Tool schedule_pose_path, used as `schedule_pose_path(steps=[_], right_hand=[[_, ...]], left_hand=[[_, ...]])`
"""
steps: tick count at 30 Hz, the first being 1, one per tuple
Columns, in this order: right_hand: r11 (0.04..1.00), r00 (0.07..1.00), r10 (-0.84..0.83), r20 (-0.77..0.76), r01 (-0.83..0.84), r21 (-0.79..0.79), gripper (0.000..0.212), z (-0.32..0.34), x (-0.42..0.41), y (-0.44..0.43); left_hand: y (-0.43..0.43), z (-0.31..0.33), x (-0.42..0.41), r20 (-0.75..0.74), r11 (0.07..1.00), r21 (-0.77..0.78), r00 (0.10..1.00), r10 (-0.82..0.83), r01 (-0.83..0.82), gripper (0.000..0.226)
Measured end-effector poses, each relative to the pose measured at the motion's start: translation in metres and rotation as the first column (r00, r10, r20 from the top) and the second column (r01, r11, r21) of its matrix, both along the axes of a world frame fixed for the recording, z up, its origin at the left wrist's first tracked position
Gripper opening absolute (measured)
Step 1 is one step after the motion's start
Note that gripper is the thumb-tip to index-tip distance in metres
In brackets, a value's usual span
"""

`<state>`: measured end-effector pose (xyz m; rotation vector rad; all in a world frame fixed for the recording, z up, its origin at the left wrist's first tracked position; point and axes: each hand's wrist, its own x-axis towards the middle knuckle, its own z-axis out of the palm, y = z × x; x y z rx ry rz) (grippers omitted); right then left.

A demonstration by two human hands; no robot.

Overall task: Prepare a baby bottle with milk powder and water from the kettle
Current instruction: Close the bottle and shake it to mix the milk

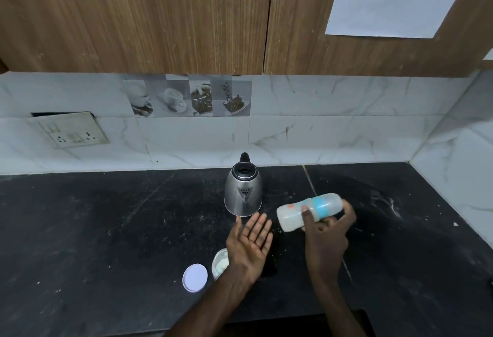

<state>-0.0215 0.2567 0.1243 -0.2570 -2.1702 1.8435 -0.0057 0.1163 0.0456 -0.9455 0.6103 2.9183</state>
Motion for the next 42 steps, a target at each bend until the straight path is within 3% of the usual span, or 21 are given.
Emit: schedule_pose_path(steps=[3,5,14,19,24,27,31,35,40,42], right_hand=[[0.94,0.948,0.301,0.102,-0.313,0.136,0.079,-0.006,0.011,-0.005],[0.901,0.912,0.385,0.14,-0.404,0.157,0.081,-0.011,0.017,-0.006],[0.982,0.985,0.175,-0.01,-0.174,0.069,0.079,0.008,0.007,-0.006],[0.906,0.932,0.36,0.055,-0.362,0.22,0.084,0.007,0.013,-0.01],[1.0,0.998,0.017,-0.06,-0.016,0.014,0.077,0.017,0.001,-0.007],[0.981,0.983,0.182,-0.013,-0.181,0.068,0.072,0.011,0.0,-0.012],[0.997,0.999,-0.009,-0.046,0.005,-0.079,0.074,0.015,-0.016,-0.006],[0.967,0.977,0.212,0.001,-0.21,0.142,0.075,0.009,-0.007,-0.007],[0.998,0.999,-0.038,-0.02,0.037,-0.044,0.073,0.005,-0.013,0.0],[0.986,0.991,0.136,0.012,-0.137,0.093,0.071,-0.005,-0.004,-0.007]], left_hand=[[0.004,-0.002,-0.002,-0.02,0.998,0.063,1.0,-0.002,0.003,0.059],[0.006,-0.002,-0.004,-0.05,0.994,0.111,0.999,0.0,0.005,0.06],[0.009,0.005,-0.003,-0.021,0.999,-0.014,0.999,-0.038,0.038,0.056],[0.01,0.007,-0.004,-0.043,0.998,0.057,0.999,-0.003,0.006,0.056],[0.007,0.008,-0.001,-0.023,1.0,-0.008,0.999,-0.023,0.022,0.056],[0.007,0.007,0.001,0.004,1.0,-0.017,1.0,-0.016,0.016,0.056],[0.004,0.009,0.004,-0.018,0.999,-0.029,1.0,-0.024,0.023,0.057],[0.005,0.007,0.005,0.019,0.999,-0.037,1.0,-0.015,0.015,0.056],[0.003,0.007,0.003,-0.014,1.0,-0.011,1.0,-0.005,0.005,0.058],[0.005,0.005,0.004,-0.014,1.0,0.002,1.0,-0.002,0.002,0.06]])
